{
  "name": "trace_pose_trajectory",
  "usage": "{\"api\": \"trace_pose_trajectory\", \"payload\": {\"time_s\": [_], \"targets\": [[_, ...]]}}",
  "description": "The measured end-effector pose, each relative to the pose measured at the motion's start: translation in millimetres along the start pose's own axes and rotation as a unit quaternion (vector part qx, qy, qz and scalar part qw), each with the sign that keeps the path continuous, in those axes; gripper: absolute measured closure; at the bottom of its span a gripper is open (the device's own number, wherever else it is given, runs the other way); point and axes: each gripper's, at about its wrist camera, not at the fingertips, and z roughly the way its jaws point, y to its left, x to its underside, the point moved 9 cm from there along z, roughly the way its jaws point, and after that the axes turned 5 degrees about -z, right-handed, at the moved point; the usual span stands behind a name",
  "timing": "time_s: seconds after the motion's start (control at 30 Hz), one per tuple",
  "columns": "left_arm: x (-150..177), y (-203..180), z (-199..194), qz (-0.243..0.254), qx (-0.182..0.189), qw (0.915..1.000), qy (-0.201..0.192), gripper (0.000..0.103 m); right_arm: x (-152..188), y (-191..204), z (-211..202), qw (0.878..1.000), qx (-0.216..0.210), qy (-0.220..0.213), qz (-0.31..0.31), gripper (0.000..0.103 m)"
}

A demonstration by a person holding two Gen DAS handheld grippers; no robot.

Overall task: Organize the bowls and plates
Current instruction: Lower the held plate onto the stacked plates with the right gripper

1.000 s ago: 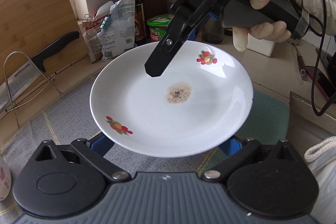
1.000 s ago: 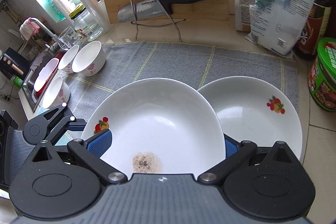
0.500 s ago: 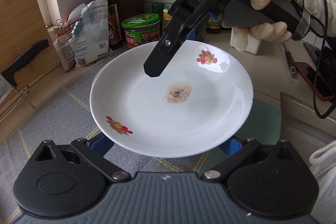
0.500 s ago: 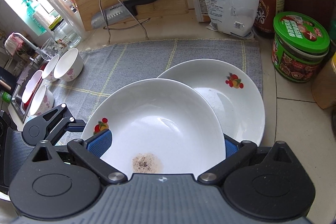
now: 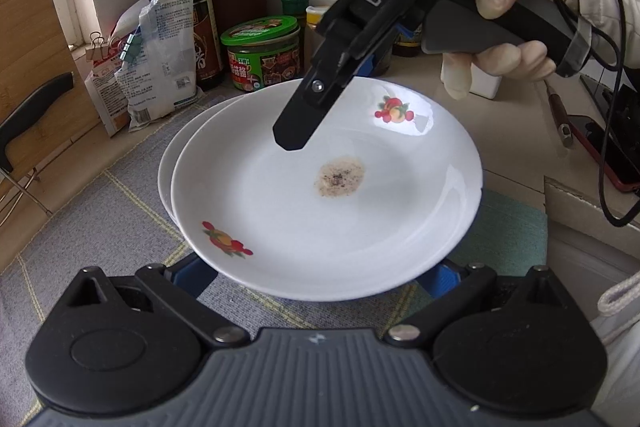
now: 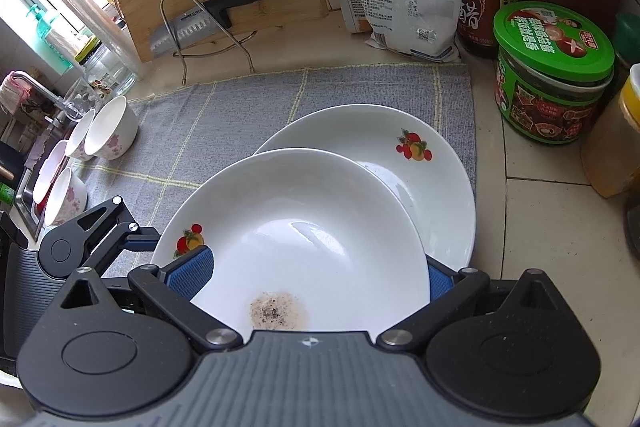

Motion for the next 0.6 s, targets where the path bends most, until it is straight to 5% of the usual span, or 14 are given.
{"api": "trace_pose_trajectory", "payload": {"time_s": [0.6], "targets": [[-12.3, 10.6, 19.3, 0.002, 0.005, 1.0, 0.002, 0.001, -13.1, -22.9, 8.5, 1.0, 0.005, 0.001, 0.008, 0.0]]}}
